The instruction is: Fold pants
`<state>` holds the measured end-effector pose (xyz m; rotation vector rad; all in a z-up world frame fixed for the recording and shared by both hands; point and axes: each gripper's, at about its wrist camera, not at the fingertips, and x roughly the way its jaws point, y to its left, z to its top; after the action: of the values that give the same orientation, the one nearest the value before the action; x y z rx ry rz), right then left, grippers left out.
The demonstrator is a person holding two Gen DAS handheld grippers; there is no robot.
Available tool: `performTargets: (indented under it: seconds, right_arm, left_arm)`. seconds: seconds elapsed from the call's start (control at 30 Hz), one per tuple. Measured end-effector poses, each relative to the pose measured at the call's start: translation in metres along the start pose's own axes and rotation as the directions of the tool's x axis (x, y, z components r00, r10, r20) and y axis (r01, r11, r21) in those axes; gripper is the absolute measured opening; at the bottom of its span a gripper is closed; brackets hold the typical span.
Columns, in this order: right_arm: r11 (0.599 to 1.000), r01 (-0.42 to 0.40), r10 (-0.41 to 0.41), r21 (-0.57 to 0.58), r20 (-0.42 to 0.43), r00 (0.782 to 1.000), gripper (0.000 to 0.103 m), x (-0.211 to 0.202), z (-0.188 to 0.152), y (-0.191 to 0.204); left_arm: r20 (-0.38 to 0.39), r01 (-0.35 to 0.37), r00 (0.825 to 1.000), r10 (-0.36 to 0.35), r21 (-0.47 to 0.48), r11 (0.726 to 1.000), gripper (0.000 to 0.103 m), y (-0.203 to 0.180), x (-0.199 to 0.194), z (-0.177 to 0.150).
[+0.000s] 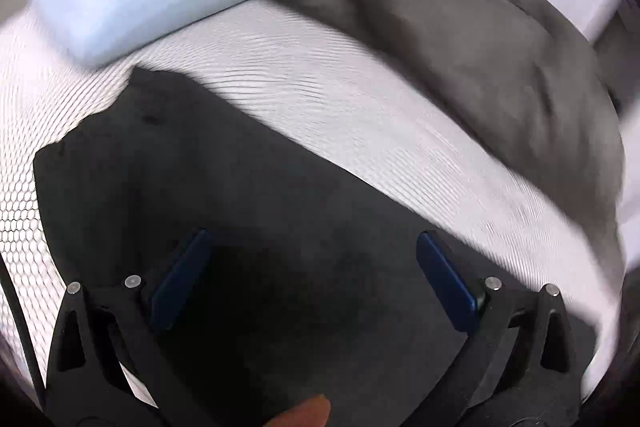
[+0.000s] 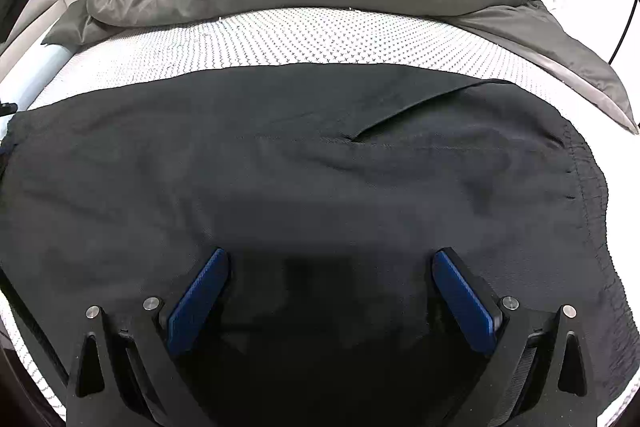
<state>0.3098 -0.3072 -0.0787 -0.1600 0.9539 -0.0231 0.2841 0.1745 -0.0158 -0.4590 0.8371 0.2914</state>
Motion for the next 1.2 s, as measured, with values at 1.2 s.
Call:
performTargets:
  seconds: [1.2]
  right_arm:
    - [0.991,-0.097,0.107,-0.089,0.120,0.987,0.102,-0.038,-0.001,0.068]
  left_arm:
    - [-0.106,0.030,0.994,0.037,0.569,0.822,0.102,-0.162,0.000,-0.127]
